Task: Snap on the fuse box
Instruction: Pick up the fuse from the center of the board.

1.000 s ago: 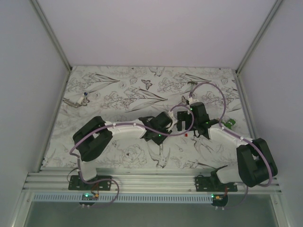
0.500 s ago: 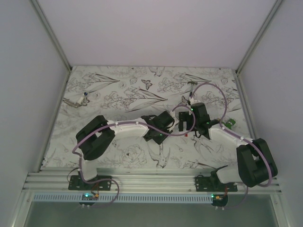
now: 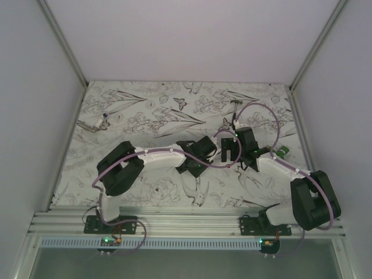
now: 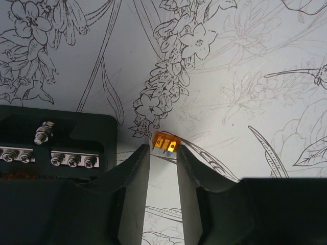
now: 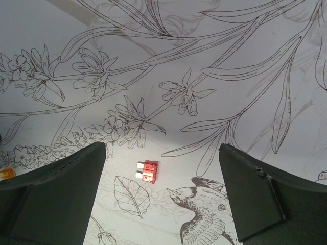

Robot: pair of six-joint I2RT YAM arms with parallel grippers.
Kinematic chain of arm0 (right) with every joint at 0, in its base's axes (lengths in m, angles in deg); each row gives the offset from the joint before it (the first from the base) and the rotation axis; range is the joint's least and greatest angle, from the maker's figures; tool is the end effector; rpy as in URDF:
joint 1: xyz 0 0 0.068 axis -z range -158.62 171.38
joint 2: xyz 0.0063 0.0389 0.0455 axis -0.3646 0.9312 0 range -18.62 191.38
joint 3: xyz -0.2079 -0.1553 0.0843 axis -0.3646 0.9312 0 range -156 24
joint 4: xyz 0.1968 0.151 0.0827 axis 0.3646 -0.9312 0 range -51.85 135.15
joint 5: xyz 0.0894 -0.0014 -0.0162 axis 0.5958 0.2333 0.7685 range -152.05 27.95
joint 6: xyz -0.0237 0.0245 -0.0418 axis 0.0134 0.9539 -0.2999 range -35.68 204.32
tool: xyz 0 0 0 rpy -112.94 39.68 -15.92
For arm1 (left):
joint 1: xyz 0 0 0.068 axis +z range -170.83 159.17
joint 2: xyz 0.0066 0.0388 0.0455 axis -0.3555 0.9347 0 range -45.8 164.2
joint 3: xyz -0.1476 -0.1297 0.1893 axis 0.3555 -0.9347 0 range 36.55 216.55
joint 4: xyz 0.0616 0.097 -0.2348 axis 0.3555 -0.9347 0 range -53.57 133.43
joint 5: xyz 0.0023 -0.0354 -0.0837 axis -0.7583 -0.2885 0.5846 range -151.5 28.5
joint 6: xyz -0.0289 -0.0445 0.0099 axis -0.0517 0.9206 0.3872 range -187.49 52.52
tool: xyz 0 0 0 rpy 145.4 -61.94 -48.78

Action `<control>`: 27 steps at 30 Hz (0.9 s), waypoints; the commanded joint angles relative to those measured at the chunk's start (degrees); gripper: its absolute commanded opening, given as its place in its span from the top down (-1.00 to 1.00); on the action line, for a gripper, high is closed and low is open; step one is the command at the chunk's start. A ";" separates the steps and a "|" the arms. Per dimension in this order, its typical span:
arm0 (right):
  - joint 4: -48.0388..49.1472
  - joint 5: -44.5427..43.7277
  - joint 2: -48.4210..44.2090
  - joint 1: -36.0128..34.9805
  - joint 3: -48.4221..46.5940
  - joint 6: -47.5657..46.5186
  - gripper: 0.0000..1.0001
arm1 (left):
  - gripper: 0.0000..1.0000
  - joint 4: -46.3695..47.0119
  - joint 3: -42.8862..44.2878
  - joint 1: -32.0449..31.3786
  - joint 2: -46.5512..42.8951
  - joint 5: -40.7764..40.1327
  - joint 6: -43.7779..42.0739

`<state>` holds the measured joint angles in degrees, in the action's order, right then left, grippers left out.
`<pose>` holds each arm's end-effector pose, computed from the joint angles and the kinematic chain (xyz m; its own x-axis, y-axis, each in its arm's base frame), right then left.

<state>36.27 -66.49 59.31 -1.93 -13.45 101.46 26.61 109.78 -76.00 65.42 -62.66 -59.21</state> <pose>0.2411 0.1010 0.1752 -0.7686 -0.0113 -0.6396 -0.1275 0.9825 0.1358 0.2340 -0.3350 0.1665 -0.5790 0.5802 -0.5728 0.7383 0.6712 -0.0665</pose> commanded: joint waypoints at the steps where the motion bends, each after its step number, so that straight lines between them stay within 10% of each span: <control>1: 7.64 9.46 -2.08 -3.32 -1.45 0.01 -0.99 | 0.35 0.32 0.57 -4.41 7.47 6.31 -7.64; 27: 8.82 9.29 -2.24 -2.82 -0.32 0.25 -0.99 | 0.21 2.82 3.76 -4.41 8.96 6.23 -11.21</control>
<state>35.96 -67.74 58.74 -1.07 -12.16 101.48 22.39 113.71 -76.03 67.78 -61.38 -61.05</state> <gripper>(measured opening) 0.990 0.389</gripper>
